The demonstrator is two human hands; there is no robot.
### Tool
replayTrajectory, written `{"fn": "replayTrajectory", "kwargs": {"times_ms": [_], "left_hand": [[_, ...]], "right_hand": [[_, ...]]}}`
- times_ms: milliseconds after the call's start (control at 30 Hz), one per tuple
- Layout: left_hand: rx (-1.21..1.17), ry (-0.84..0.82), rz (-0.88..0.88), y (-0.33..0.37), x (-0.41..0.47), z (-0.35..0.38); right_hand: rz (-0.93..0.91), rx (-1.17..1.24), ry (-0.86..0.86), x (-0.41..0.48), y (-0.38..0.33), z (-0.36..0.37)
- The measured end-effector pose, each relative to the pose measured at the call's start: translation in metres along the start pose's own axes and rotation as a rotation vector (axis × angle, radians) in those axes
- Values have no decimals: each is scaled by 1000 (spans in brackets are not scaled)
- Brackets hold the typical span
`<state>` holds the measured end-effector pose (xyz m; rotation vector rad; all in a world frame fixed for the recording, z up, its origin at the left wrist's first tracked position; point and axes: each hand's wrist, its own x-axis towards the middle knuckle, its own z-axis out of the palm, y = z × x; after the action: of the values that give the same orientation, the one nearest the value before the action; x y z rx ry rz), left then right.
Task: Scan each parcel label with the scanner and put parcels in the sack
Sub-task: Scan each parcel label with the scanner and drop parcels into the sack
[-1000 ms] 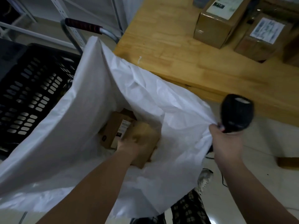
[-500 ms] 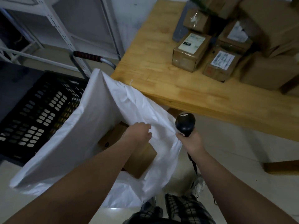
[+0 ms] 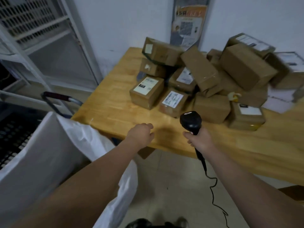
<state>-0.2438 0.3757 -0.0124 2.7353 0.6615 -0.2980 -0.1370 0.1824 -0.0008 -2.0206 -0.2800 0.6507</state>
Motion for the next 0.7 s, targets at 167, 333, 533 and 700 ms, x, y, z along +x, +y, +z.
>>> {"fn": "replayTrajectory", "kwargs": {"times_ms": [167,333,533,700], "left_hand": [[-97,49,-10,49,35,7],[-151,108,-108,55,87,4],[-145,78,-201,64,150,1],[-160,1,-277,73,183,4]], "right_hand": [[-6,51,-11,32,2,-48],[36,93,-57,65,5,-52],[71,118,-27,91,6,-44],[52,201,-31,105,1,-44]]}}
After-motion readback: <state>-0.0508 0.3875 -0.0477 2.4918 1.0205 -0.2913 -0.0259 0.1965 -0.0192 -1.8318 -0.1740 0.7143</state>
